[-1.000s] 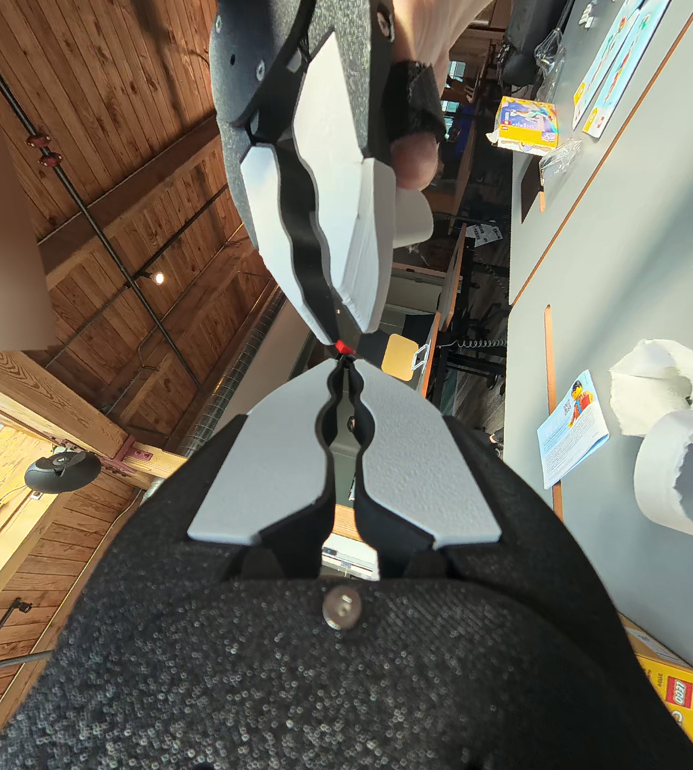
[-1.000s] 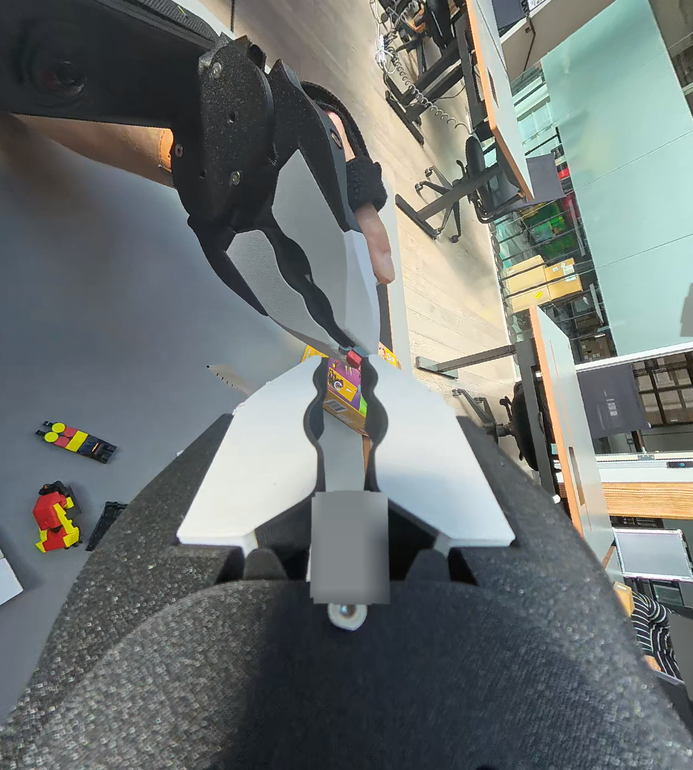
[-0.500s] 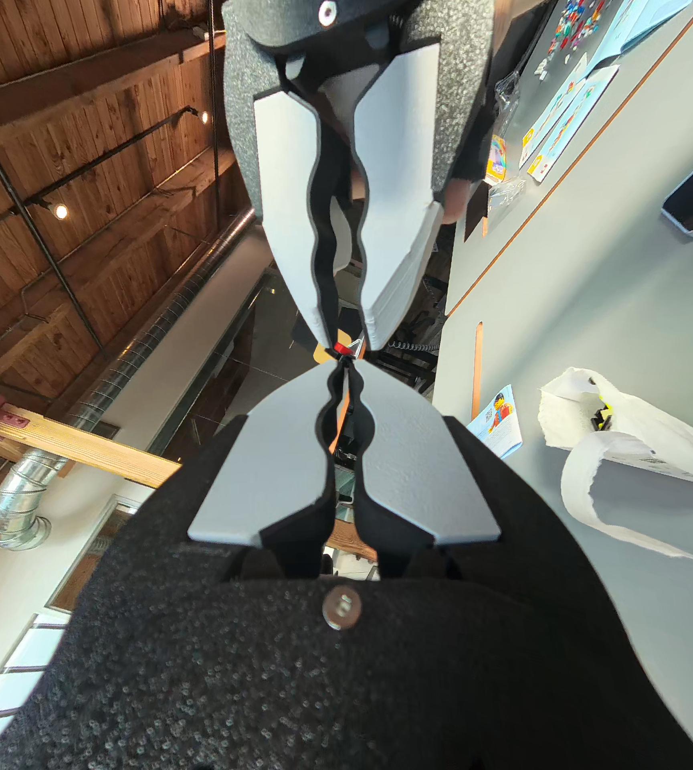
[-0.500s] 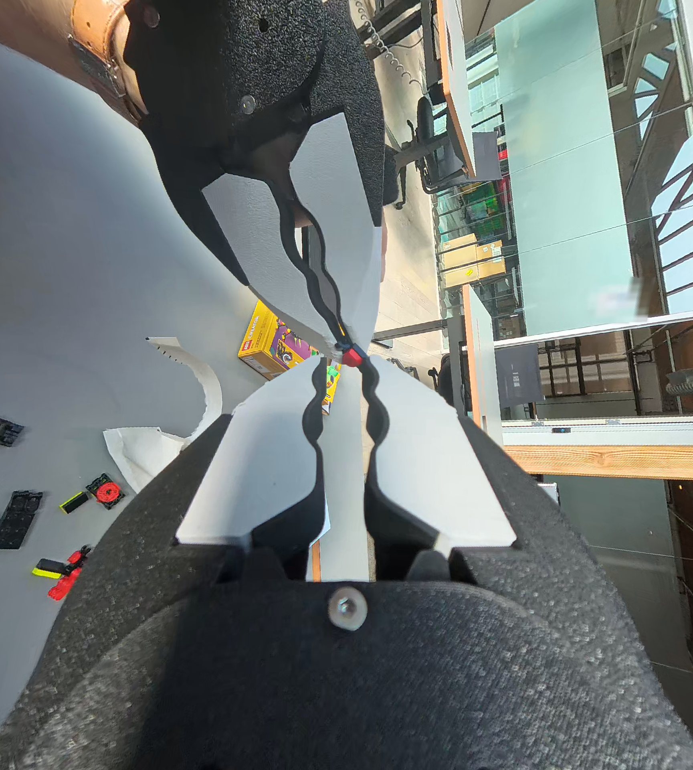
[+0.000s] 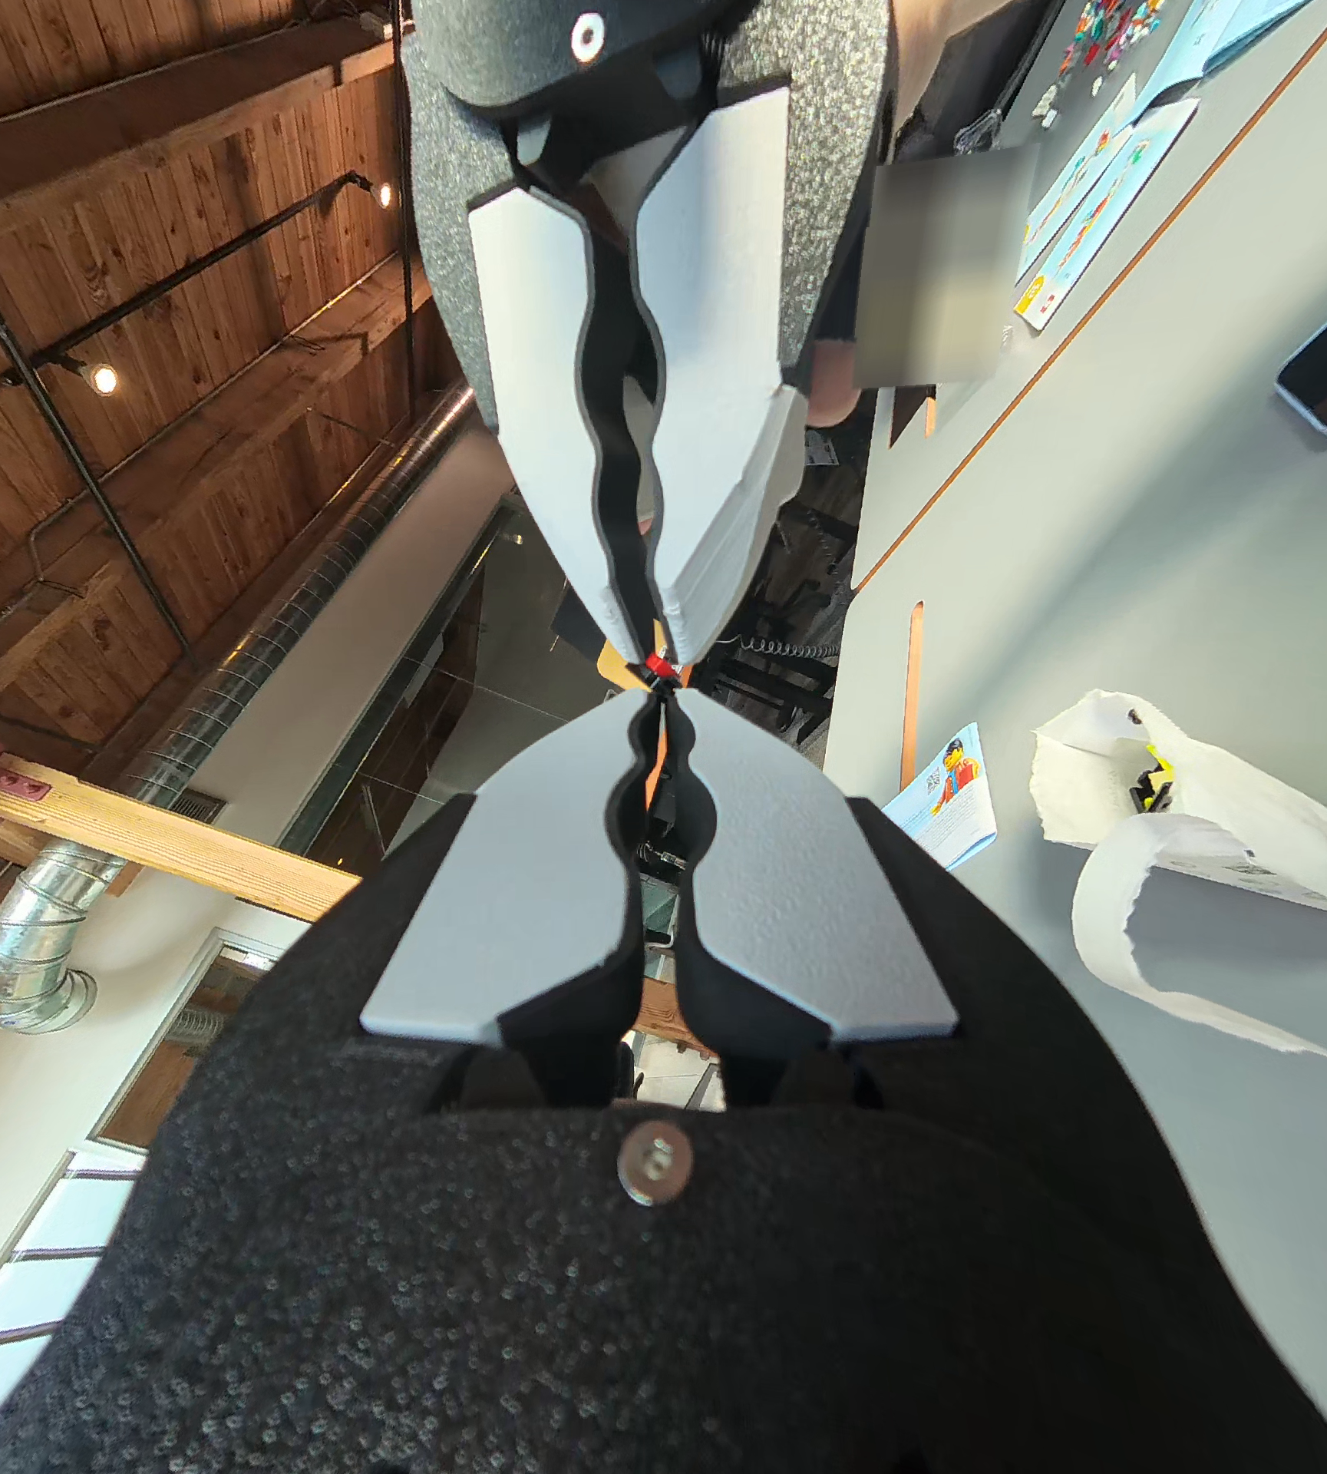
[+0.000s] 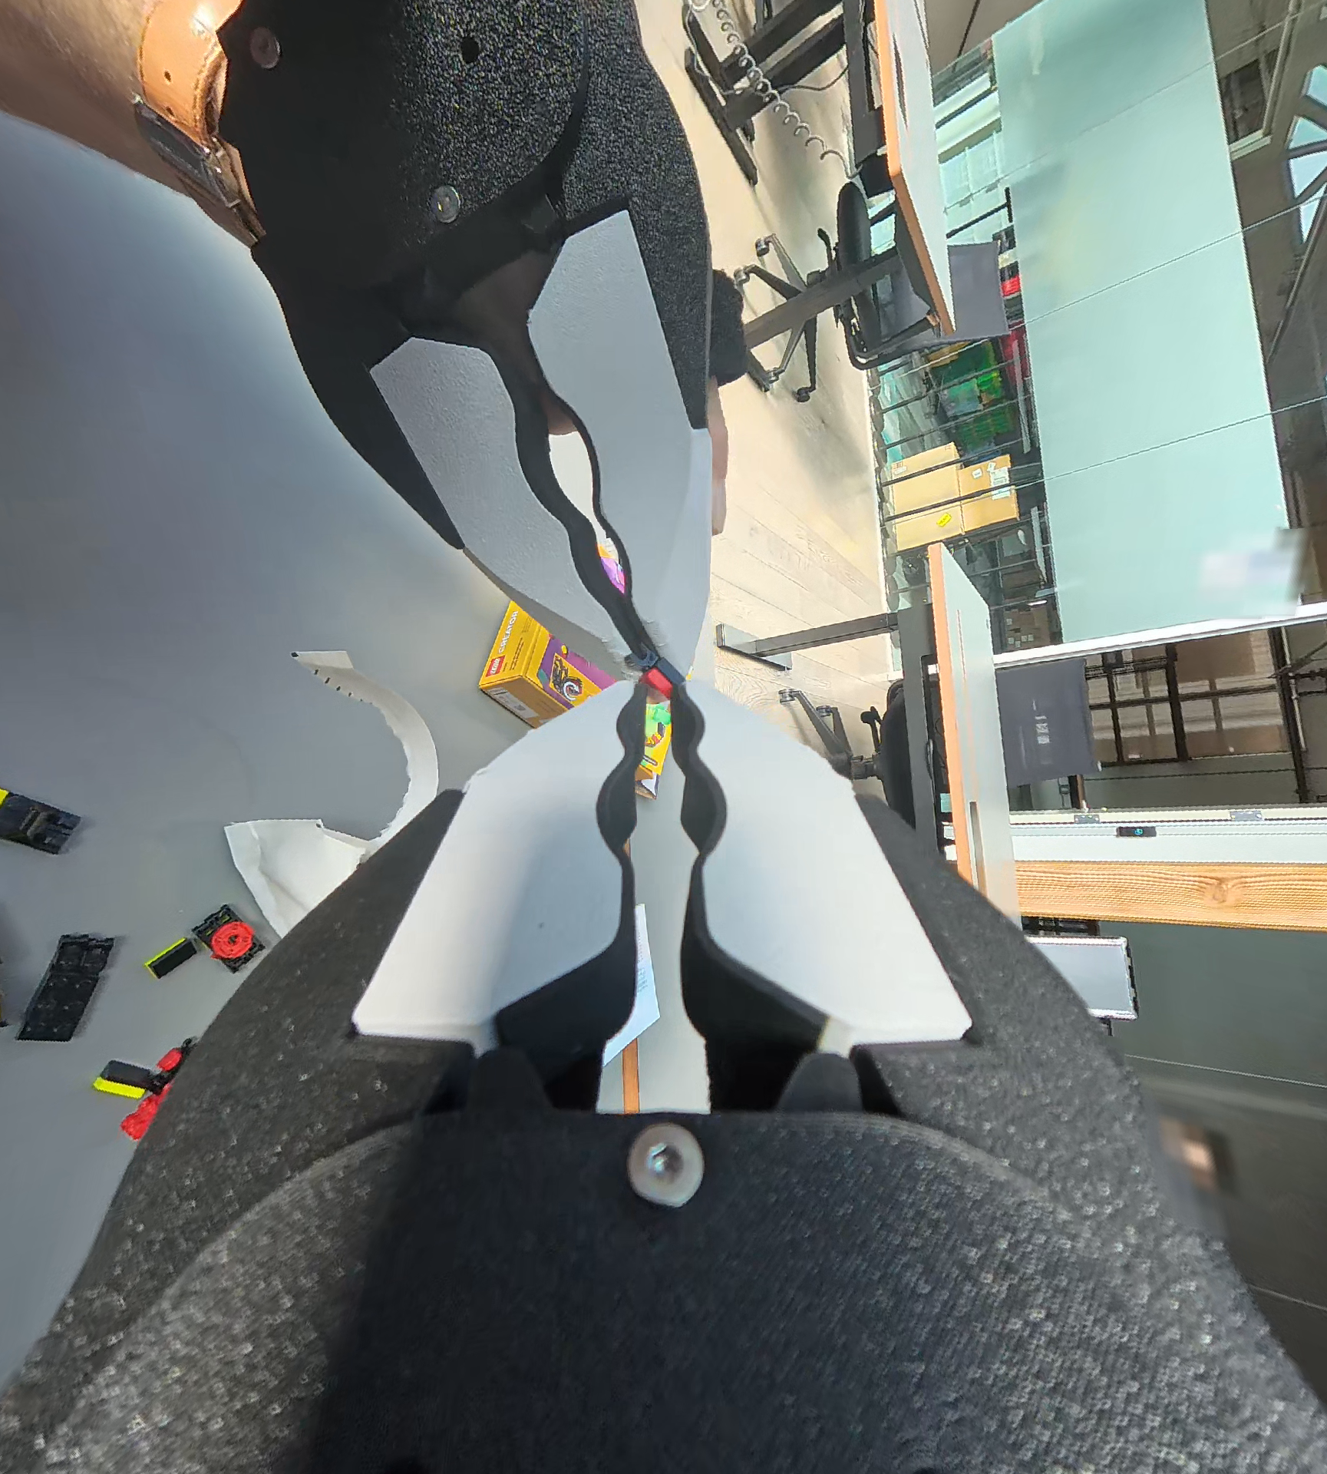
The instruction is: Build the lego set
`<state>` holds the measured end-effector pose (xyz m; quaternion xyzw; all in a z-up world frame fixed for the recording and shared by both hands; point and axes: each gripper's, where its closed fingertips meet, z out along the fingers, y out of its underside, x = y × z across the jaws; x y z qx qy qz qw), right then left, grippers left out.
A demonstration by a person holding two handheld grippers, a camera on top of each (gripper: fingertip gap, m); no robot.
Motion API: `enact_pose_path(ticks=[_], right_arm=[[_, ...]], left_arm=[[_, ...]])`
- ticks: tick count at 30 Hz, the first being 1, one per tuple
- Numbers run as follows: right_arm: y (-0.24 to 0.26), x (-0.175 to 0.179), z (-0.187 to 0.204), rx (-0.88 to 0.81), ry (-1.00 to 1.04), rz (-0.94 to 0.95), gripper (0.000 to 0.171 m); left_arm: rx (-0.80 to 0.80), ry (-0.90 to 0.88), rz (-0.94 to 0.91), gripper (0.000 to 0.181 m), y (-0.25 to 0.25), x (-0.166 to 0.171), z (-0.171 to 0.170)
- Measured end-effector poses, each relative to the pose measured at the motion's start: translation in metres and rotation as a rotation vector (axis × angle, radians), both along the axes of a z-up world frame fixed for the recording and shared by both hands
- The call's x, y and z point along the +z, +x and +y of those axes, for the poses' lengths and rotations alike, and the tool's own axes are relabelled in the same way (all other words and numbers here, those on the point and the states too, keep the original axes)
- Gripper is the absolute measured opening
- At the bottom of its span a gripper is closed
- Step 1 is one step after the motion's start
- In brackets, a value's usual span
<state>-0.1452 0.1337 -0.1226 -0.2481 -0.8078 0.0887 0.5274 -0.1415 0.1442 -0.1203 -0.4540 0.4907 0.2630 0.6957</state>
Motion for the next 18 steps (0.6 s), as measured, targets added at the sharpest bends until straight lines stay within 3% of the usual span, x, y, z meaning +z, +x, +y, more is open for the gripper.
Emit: enact_pose_path(ticks=[18], right_arm=[[0.0,-0.012,0.005,0.036,0.032,-0.108,0.006]], left_arm=[[0.046,0.046,0.142,0.0,0.002,-0.014,0.007]])
